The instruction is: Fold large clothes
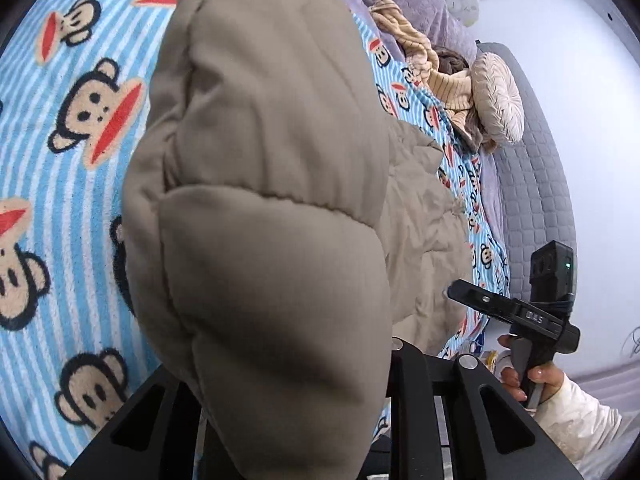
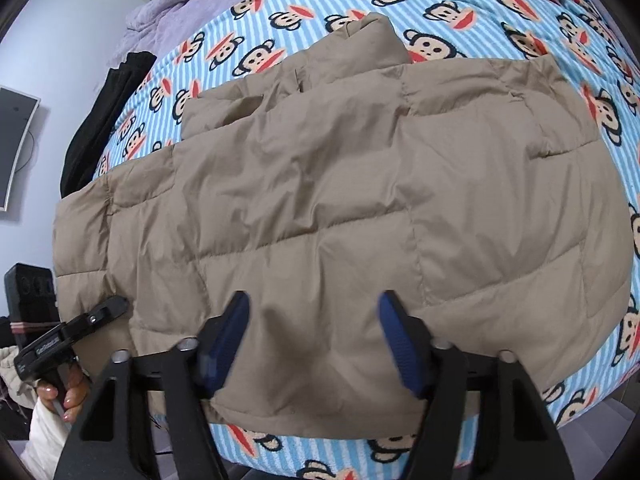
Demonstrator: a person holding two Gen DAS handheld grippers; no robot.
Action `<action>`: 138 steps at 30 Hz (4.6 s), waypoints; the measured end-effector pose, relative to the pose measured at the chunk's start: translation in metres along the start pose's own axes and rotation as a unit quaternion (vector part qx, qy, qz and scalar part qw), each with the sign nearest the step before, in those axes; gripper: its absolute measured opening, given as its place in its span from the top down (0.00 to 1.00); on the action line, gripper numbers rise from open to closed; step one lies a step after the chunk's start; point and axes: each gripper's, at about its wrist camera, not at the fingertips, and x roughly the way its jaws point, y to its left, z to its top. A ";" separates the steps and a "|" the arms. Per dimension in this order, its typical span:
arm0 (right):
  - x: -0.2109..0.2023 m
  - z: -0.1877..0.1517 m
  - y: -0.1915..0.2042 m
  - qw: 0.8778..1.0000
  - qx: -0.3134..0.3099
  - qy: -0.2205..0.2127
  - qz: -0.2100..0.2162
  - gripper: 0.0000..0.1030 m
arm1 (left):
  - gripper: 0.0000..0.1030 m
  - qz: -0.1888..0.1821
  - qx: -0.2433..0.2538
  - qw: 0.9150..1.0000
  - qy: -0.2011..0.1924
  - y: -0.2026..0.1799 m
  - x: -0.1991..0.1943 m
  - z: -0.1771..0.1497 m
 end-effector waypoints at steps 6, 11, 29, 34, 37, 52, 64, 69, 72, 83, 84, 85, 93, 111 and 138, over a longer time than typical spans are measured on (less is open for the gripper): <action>0.020 0.029 -0.003 0.999 -0.035 -0.012 0.013 0.85 | 0.74 0.019 0.006 0.999 -0.029 -0.059 -0.012 -0.010; 0.058 0.048 -0.006 0.999 -0.042 0.003 0.027 0.86 | 0.74 0.044 -0.012 0.998 -0.034 -0.103 0.000 -0.007; -0.004 0.033 -0.136 0.986 0.101 -0.020 0.131 0.89 | 0.43 0.059 0.105 0.990 0.080 -0.275 0.118 0.027; -0.033 0.000 -0.189 0.980 0.158 -0.043 0.114 0.86 | 0.35 0.018 0.124 0.983 0.133 -0.299 0.171 0.032; -0.047 -0.019 -0.208 0.978 0.176 -0.047 0.098 0.86 | 0.35 -0.005 0.144 0.976 0.164 -0.303 0.207 0.035; -0.116 -0.074 -0.157 0.980 0.055 -0.077 0.172 0.11 | 0.23 0.067 0.213 0.966 0.132 -0.325 0.287 0.036; -0.100 -0.051 -0.166 0.992 0.071 -0.104 0.022 0.83 | 0.23 0.248 0.242 0.934 -0.092 -0.279 0.187 0.072; -0.095 -0.059 -0.188 0.989 0.105 -0.100 0.009 0.83 | 0.23 0.260 0.196 0.942 -0.083 -0.247 0.210 0.095; -0.086 -0.067 -0.206 0.986 0.136 -0.093 -0.006 0.83 | 0.23 0.264 0.236 0.932 -0.077 -0.269 0.237 0.087; -0.052 -0.077 -0.279 0.969 0.240 -0.037 0.037 0.73 | 0.22 0.282 0.296 0.911 -0.047 -0.319 0.303 0.061; -0.059 -0.075 -0.281 0.970 0.237 -0.033 0.039 0.68 | 0.22 0.283 0.295 0.911 -0.045 -0.318 0.304 0.062; -0.067 -0.073 -0.283 0.972 0.228 -0.035 0.031 0.63 | 0.22 0.284 0.292 0.912 -0.044 -0.316 0.304 0.063; -0.134 -0.041 -0.285 0.984 0.134 -0.117 0.015 0.41 | 0.20 0.298 0.275 0.913 -0.044 -0.313 0.300 0.065; -0.075 0.051 -0.275 0.986 0.078 -0.024 0.143 0.28 | 0.00 0.322 0.130 0.935 -0.067 -0.285 0.198 0.015; -0.079 -0.039 -0.246 0.993 0.110 -0.032 0.042 0.34 | 0.00 0.287 0.114 0.951 -0.014 -0.241 0.179 -0.057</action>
